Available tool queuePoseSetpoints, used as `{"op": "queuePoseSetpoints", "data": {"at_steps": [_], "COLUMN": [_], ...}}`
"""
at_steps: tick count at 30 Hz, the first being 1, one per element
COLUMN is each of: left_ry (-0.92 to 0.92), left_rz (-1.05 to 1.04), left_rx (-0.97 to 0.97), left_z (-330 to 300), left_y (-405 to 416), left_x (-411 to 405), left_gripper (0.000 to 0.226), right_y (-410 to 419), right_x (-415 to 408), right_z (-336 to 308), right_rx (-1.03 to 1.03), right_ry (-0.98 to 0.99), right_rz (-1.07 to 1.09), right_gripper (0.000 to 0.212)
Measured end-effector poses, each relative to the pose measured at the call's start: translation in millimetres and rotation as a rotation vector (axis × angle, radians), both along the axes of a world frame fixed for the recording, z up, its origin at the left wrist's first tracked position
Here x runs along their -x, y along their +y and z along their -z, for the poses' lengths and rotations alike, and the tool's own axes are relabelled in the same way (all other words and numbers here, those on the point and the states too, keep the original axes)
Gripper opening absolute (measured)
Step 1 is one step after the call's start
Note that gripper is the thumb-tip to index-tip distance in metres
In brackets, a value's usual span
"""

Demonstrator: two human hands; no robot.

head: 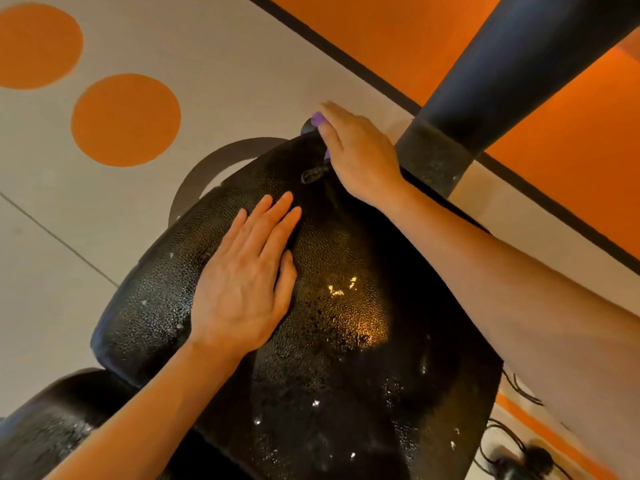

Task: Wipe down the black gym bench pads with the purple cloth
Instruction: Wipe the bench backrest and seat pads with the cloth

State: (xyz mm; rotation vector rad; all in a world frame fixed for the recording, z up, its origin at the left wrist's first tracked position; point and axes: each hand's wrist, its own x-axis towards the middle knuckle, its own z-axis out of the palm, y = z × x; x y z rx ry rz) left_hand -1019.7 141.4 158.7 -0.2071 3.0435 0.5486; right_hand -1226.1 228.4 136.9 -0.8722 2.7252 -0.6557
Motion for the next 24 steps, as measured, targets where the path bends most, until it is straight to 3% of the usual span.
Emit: {"op": "queuePoseSetpoints", "data": {"at_steps": [2, 6, 11, 18, 24], "left_ry": [0.009, 0.024, 0.072, 0.084, 0.079], "left_rz": [-0.008, -0.014, -0.015, -0.014, -0.009], "left_rx": [-0.003, -0.018, -0.026, -0.034, -0.022], "left_z": [0.0, 1.5, 3.8, 3.3, 4.0], "left_y": [-0.3, -0.1, 0.5, -0.2, 1.1], "left_x": [-0.4, -1.3, -1.1, -2.2, -1.8], "left_gripper": [0.052, 0.052, 0.050, 0.050, 0.050], "right_y": [42.6, 106.5, 4.6, 107.5, 8.7], "right_x": [-22.5, -86.9, -25.1, -111.1, -35.1], "right_z": [-1.4, -4.6, -3.6, -10.1, -7.2], "right_rx": [0.020, -0.024, -0.058, -0.036, -0.084], "right_ry": [0.008, -0.002, 0.060, 0.029, 0.105], "right_rz": [-0.097, -0.080, 0.037, -0.184, -0.135], "right_gripper": [0.043, 0.050, 0.048, 0.053, 0.049]}}
